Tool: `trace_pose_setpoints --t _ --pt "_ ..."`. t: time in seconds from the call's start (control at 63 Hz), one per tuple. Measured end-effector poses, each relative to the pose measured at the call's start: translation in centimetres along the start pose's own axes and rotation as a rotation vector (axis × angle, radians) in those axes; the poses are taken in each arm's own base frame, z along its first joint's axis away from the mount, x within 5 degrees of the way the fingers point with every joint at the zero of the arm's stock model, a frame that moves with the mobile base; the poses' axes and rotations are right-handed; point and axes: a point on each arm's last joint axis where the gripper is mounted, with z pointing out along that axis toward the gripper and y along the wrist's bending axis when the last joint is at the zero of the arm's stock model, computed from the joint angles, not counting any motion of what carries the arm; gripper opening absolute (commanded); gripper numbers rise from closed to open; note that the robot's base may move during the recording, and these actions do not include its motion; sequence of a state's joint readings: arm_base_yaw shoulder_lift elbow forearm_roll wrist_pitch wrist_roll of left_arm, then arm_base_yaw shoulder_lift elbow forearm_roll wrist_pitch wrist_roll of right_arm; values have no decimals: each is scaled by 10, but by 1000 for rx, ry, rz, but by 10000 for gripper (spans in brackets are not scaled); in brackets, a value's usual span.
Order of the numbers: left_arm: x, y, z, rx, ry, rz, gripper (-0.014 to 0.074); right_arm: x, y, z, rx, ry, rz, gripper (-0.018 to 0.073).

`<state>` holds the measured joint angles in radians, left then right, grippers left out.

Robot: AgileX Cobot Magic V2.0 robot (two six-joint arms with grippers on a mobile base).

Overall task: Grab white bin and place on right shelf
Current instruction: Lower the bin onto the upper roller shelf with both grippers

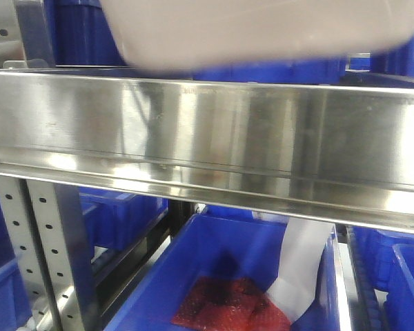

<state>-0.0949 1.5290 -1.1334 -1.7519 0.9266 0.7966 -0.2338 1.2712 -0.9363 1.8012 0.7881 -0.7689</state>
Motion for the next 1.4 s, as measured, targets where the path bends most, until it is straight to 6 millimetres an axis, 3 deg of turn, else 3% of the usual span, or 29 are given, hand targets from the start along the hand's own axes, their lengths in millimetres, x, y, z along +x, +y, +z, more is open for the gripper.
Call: trace_pose_setpoints --t 0.143,0.222,0.317,0.444,0.508,0.587,0.778,1.0,1.397 --pt "-3 17 8 -11 1 -50 -103 -1 -18 11 26 34 46 102" --pt "-3 18 8 -8 -4 -54 -49 -2 -25 15 31 42 66 197" --pt "-4 19 9 -8 -7 -52 88 -2 -29 19 26 53 85 416" --pt "-5 17 10 -6 -5 1 363 0 -35 22 29 83 76 646" --pt "-4 16 11 -8 5 23 463 2 -36 23 34 100 48 633" --pt "-5 13 12 -5 11 47 513 2 -37 24 36 109 15 634" --pt "-15 -3 15 15 24 135 515 3 -37 25 54 124 -69 634" --pt "-18 -27 18 -34 155 376 514 -4 -26 29 123 178 -283 634" --pt "-19 -21 10 -273 355 660 514 -18 -13 22 278 199 -614 634"
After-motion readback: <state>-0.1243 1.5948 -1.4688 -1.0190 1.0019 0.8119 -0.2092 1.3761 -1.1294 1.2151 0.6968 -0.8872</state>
